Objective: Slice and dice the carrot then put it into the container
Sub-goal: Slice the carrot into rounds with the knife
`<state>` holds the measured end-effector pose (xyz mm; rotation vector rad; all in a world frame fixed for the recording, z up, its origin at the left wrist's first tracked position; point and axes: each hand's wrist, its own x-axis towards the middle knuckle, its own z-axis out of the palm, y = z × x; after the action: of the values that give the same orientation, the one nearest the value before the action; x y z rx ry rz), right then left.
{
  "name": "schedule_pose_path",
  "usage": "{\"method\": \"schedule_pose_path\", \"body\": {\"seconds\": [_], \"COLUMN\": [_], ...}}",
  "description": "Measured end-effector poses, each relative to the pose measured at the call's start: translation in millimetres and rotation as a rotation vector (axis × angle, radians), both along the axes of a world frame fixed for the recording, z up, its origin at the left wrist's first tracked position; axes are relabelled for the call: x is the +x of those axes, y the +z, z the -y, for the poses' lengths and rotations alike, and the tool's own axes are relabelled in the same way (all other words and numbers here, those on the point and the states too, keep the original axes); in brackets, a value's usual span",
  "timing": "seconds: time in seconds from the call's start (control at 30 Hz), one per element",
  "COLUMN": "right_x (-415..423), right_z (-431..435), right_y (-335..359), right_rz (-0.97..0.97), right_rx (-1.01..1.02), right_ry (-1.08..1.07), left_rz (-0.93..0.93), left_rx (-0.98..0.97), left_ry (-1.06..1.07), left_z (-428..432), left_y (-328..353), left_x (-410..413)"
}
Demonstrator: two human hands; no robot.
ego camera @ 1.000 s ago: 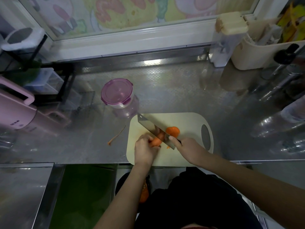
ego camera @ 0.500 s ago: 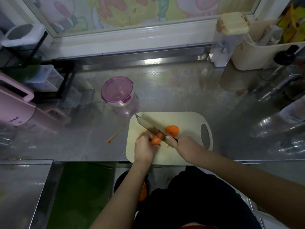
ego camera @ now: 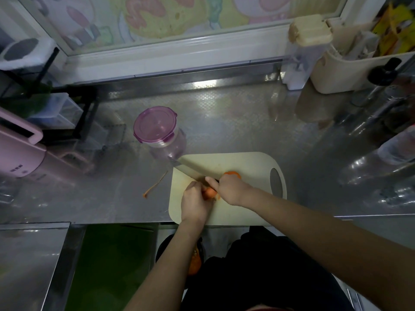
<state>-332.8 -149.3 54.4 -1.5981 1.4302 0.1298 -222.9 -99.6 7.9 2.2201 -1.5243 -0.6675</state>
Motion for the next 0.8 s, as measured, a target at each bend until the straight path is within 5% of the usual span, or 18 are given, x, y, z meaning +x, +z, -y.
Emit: {"method": "schedule_pose_path", "body": {"seconds": [0.3,0.53,0.8], "right_x": [-16,-51,-37], "right_z": [-7,-27,-22], "right_y": [-31,-21,-32], "right_rz": [0.227,0.032,0.105], "right_rx": [0.018,-0.04,-0.022], "right_ry": [-0.161,0.046,0.024], "left_rz": [-0.012,-0.005,0.031], "left_rx": [0.02,0.039,0.022], "left_ry": [0.003,-0.009,-0.053], "left_z": [-1,-1,-2], "left_y": [0,1,-3], "left_x": [0,0,-2]}}
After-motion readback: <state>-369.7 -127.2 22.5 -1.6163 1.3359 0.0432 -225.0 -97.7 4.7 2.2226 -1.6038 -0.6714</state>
